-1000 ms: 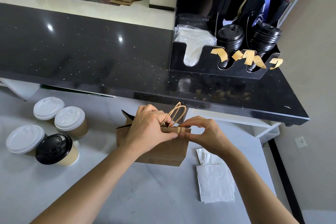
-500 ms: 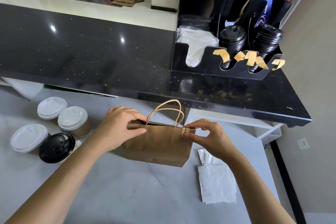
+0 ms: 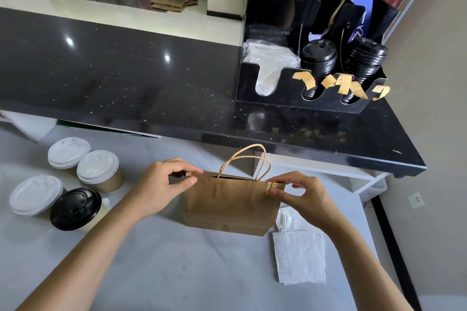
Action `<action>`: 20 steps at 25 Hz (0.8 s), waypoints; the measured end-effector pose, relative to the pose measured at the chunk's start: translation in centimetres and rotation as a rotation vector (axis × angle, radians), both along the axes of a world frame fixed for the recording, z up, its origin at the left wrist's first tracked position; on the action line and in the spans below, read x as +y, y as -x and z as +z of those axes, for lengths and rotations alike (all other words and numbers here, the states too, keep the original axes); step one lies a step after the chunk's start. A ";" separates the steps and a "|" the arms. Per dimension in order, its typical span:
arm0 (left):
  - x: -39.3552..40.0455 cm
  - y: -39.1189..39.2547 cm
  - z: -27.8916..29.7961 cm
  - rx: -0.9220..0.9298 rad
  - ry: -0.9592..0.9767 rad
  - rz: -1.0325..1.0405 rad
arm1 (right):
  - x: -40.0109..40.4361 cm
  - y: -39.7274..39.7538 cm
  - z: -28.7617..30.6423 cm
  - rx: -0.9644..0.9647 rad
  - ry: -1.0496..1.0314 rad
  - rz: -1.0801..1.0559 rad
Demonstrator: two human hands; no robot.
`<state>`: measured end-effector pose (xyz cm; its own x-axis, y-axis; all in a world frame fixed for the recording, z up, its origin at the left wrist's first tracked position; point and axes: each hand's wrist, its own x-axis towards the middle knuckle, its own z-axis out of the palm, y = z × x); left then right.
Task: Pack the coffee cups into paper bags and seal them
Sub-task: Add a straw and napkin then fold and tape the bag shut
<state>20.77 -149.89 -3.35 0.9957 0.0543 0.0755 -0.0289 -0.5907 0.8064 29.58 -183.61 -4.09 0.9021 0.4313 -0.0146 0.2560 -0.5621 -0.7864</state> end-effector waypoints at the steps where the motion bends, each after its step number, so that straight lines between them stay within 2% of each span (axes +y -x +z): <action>1: -0.3 -0.1 -0.1 -0.007 0.017 0.013 | -0.2 0.1 0.1 0.001 0.005 -0.007; 10: -1.4 -0.2 -0.7 -0.020 0.080 0.039 | -0.5 -0.2 2.2 0.023 -0.011 -0.051; 13: -1.5 -0.1 -0.9 -0.030 0.090 0.053 | 0.6 -1.3 4.9 -0.033 -0.150 -0.165; 16: -1.7 0.0 -0.8 -0.025 0.104 0.064 | 2.2 -3.5 7.5 -0.052 -0.423 -0.389; 18: -1.7 0.0 -0.8 -0.020 0.105 0.067 | 3.3 -5.1 8.7 -0.180 -0.390 -0.494; 20: -1.7 0.1 -0.8 -0.020 0.113 0.069 | 4.4 -6.9 9.1 -0.511 -0.083 -0.537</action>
